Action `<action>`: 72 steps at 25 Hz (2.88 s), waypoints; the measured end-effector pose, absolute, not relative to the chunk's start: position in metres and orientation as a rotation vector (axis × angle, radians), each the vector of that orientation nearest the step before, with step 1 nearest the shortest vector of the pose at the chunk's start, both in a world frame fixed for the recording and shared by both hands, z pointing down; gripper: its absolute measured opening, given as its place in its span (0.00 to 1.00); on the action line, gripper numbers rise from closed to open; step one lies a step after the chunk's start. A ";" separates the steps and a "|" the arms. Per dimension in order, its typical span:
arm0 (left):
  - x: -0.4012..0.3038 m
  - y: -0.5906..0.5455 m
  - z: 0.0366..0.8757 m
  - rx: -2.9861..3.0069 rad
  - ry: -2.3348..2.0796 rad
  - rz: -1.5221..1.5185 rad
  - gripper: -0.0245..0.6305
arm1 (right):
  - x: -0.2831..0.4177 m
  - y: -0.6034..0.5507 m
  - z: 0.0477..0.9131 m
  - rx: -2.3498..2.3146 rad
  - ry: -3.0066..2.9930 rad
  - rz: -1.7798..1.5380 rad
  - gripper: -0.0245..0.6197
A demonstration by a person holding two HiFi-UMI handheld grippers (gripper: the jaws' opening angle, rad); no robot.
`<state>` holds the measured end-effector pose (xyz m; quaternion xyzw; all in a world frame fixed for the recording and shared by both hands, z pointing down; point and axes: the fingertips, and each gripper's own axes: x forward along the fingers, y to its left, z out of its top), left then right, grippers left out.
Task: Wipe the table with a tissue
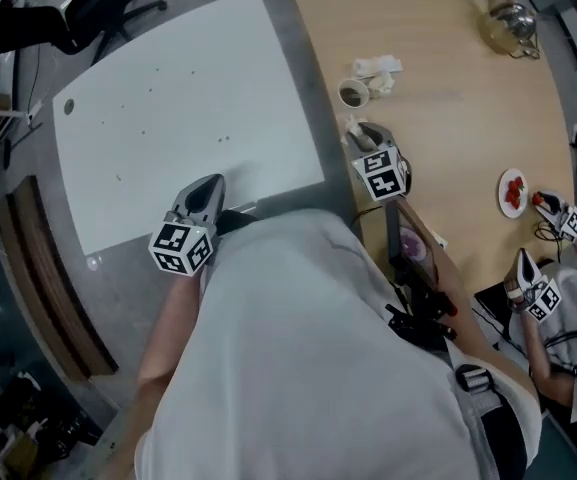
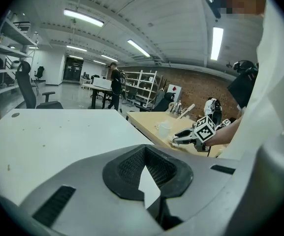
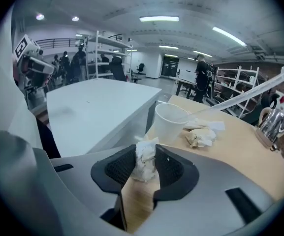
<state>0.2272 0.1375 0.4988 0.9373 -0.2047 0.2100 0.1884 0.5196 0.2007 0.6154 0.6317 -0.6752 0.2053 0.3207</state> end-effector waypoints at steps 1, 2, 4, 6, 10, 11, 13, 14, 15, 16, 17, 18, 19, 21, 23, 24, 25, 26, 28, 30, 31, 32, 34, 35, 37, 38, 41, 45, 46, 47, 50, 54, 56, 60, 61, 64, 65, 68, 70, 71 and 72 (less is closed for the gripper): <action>0.227 0.139 0.501 2.634 -0.579 0.592 0.05 | 0.519 0.203 0.613 1.691 -1.790 0.557 0.23; 0.226 0.140 0.503 2.632 -0.585 0.592 0.05 | 0.515 0.203 0.610 1.717 -1.808 0.570 0.23; 0.220 0.141 0.504 2.625 -0.594 0.595 0.04 | 0.503 0.204 0.604 1.746 -1.851 0.587 0.23; 0.216 0.144 0.504 2.617 -0.599 0.602 0.04 | 0.488 0.205 0.597 1.745 -1.899 0.591 0.23; 0.205 0.149 0.501 2.598 -0.629 0.599 0.04 | 0.452 0.191 0.587 1.658 -2.008 0.545 0.23; 0.201 0.151 0.501 2.591 -0.638 0.596 0.04 | 0.440 0.186 0.586 1.621 -2.034 0.527 0.23; 0.191 0.155 0.504 2.574 -0.660 0.590 0.04 | 0.418 0.176 0.586 1.541 -2.081 0.497 0.23; 0.187 0.156 0.505 2.565 -0.674 0.588 0.04 | 0.408 0.170 0.587 1.502 -2.104 0.485 0.23; 0.181 0.157 0.507 2.558 -0.689 0.586 0.04 | 0.397 0.165 0.588 1.466 -2.126 0.475 0.23; 0.176 0.157 0.508 2.550 -0.703 0.585 0.04 | 0.387 0.159 0.589 1.433 -2.147 0.467 0.23; 0.171 0.157 0.509 2.543 -0.716 0.584 0.04 | 0.377 0.153 0.590 1.403 -2.164 0.462 0.23; 0.167 0.157 0.509 2.535 -0.725 0.583 0.04 | 0.368 0.149 0.591 1.374 -2.179 0.461 0.23; 0.163 0.158 0.510 2.528 -0.733 0.583 0.04 | 0.360 0.145 0.593 1.347 -2.191 0.464 0.24; 0.157 0.161 0.511 2.517 -0.746 0.580 0.04 | 0.347 0.138 0.595 1.301 -2.208 0.471 0.23; 0.151 0.162 0.511 2.510 -0.760 0.574 0.04 | 0.336 0.131 0.597 1.262 -2.221 0.469 0.23; 0.148 0.162 0.511 2.507 -0.768 0.571 0.04 | 0.332 0.126 0.599 1.242 -2.225 0.464 0.23; 0.145 0.161 0.511 2.504 -0.776 0.568 0.04 | 0.328 0.122 0.601 1.225 -2.227 0.460 0.23; 0.141 0.160 0.510 2.501 -0.784 0.567 0.04 | 0.324 0.117 0.602 1.210 -2.226 0.458 0.24; 0.133 0.159 0.510 2.492 -0.796 0.563 0.04 | 0.318 0.109 0.605 1.191 -2.217 0.458 0.23; 0.126 0.159 0.510 2.477 -0.808 0.554 0.04 | 0.317 0.102 0.608 1.181 -2.201 0.461 0.23; 0.123 0.160 0.511 2.468 -0.814 0.547 0.04 | 0.318 0.099 0.609 1.176 -2.189 0.460 0.23; 0.120 0.160 0.512 2.459 -0.819 0.542 0.04 | 0.318 0.095 0.610 1.172 -2.176 0.457 0.23; 0.111 0.156 0.513 2.450 -0.825 0.542 0.04 | 0.315 0.083 0.611 1.172 -2.154 0.451 0.23; 0.107 0.153 0.513 2.449 -0.828 0.544 0.04 | 0.312 0.076 0.611 1.173 -2.147 0.446 0.23; 0.099 0.146 0.510 2.449 -0.840 0.541 0.05 | 0.307 0.062 0.613 1.167 -2.136 0.432 0.23; 0.096 0.143 0.508 2.448 -0.849 0.534 0.05 | 0.304 0.057 0.614 1.158 -2.129 0.424 0.23; 0.083 0.133 0.504 2.435 -0.880 0.512 0.04 | 0.297 0.045 0.618 1.130 -2.099 0.404 0.23; 0.063 0.122 0.505 2.411 -0.902 0.495 0.04 | 0.290 0.033 0.625 1.118 -2.029 0.385 0.23; 0.059 0.120 0.506 2.406 -0.902 0.496 0.04 | 0.288 0.033 0.626 1.120 -2.009 0.383 0.23; 0.056 0.119 0.507 2.404 -0.902 0.496 0.04 | 0.287 0.034 0.627 1.126 -1.991 0.376 0.23; 0.049 0.113 0.508 2.407 -0.892 0.491 0.04 | 0.286 0.035 0.628 1.134 -1.935 0.328 0.23; 0.046 0.106 0.507 2.423 -0.862 0.483 0.05 | 0.284 0.038 0.630 1.100 -1.869 0.266 0.23; 0.044 0.104 0.507 2.430 -0.842 0.482 0.04 | 0.284 0.040 0.630 1.090 -1.853 0.259 0.23; 0.038 0.101 0.511 2.427 -0.816 0.483 0.04 | 0.280 0.047 0.630 1.079 -1.838 0.260 0.23; 0.037 0.100 0.512 2.426 -0.810 0.482 0.04 | 0.280 0.049 0.630 1.080 -1.835 0.264 0.23; 0.036 0.095 0.514 2.431 -0.789 0.480 0.05 | 0.277 0.059 0.630 1.085 -1.827 0.276 0.23; 0.037 0.094 0.515 2.434 -0.781 0.479 0.04 | 0.275 0.063 0.631 1.084 -1.825 0.280 0.23; 0.039 0.088 0.515 2.444 -0.755 0.479 0.04 | 0.268 0.079 0.631 1.072 -1.822 0.282 0.23; 0.042 0.084 0.515 2.454 -0.735 0.481 0.04 | 0.263 0.090 0.631 1.050 -1.820 0.273 0.23; 0.043 0.082 0.516 2.458 -0.725 0.482 0.04 | 0.260 0.095 0.631 1.033 -1.822 0.269 0.23; 0.045 0.081 0.516 2.462 -0.716 0.481 0.04 | 0.256 0.100 0.632 1.015 -1.831 0.275 0.23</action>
